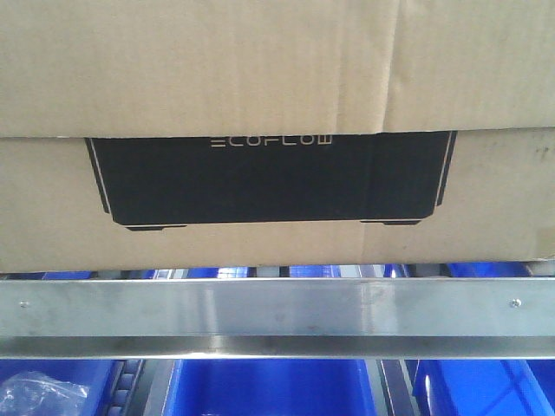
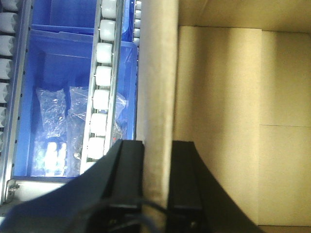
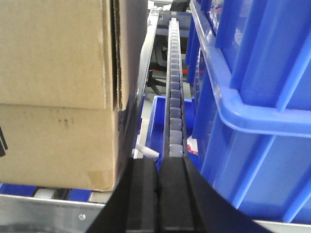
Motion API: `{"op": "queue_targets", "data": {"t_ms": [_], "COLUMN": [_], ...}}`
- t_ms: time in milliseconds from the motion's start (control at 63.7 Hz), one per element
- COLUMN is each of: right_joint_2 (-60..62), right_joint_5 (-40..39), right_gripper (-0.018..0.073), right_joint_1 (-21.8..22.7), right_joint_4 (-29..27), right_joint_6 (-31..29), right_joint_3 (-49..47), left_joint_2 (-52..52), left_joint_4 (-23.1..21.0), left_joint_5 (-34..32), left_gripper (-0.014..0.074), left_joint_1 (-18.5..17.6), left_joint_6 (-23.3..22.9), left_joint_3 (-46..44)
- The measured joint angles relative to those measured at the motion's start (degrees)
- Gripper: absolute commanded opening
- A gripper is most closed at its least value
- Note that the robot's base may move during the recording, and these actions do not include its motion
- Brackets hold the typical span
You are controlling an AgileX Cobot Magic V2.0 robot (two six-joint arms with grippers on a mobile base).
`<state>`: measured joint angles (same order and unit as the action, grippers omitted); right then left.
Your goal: Grab box from left shelf to table start
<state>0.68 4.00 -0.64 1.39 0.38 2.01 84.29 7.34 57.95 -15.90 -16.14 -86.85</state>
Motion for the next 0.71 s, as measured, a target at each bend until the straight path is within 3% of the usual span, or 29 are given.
{"op": "queue_targets", "data": {"t_ms": [235, 533, 706], "right_joint_2": [0.0, -5.4, -13.3], "right_joint_5": [1.3, 17.7, 21.1], "right_gripper": [0.0048, 0.0048, 0.0048], "right_joint_1": [0.0, 0.0, 0.0], "right_joint_4": [0.1, 0.1, -0.1], "right_joint_6": [0.0, 0.0, 0.0], "right_joint_3": [-1.4, -12.7, -19.9], "left_joint_2": [0.0, 0.0, 0.0], "left_joint_4": [-0.1, -0.1, -0.1], "left_joint_5": [0.0, 0.0, 0.0], "left_gripper": [-0.0102, -0.0102, -0.0102], "left_joint_1": [0.0, 0.0, 0.0], "left_joint_6": [0.0, 0.0, 0.0], "left_joint_3": [0.0, 0.0, 0.0]}}
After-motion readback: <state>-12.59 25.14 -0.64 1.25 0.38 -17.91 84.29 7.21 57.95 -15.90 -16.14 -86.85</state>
